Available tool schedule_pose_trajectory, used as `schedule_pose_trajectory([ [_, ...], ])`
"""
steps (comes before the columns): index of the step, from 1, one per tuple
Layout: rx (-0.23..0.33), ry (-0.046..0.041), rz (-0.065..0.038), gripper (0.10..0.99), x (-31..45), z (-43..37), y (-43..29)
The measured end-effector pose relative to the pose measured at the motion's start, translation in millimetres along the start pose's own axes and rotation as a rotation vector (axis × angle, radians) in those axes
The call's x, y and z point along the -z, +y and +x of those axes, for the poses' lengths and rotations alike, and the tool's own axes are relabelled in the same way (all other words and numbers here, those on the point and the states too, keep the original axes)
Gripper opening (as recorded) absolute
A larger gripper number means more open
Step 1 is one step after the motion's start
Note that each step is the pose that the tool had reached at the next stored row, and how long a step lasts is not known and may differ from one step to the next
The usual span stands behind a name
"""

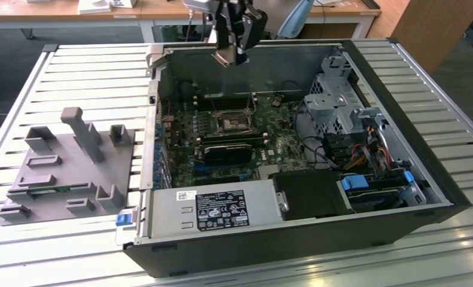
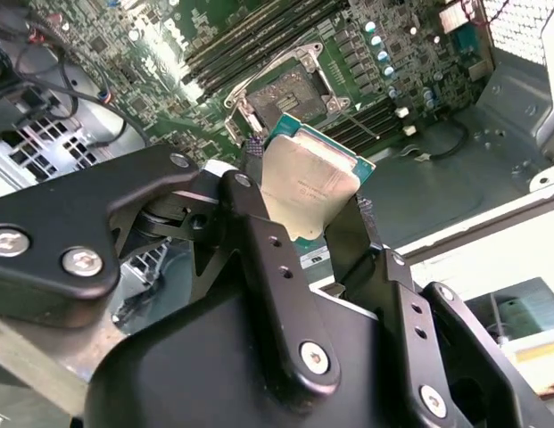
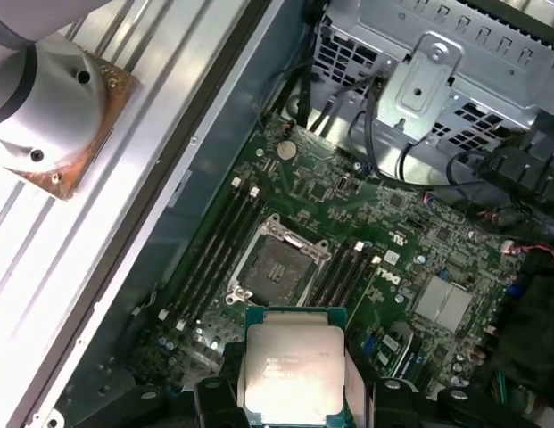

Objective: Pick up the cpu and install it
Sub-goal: 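Place the cpu into insertion slot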

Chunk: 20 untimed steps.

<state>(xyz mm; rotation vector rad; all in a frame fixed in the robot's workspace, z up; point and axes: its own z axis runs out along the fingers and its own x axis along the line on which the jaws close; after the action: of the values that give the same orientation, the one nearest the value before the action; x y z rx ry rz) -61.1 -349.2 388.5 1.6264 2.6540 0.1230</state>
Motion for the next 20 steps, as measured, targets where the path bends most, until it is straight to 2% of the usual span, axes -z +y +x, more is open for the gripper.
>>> schedule_pose_trajectory([
  [20, -0.345, -0.0289, -0.006, 0.529, -12.7, -0.1, -1.0],
])
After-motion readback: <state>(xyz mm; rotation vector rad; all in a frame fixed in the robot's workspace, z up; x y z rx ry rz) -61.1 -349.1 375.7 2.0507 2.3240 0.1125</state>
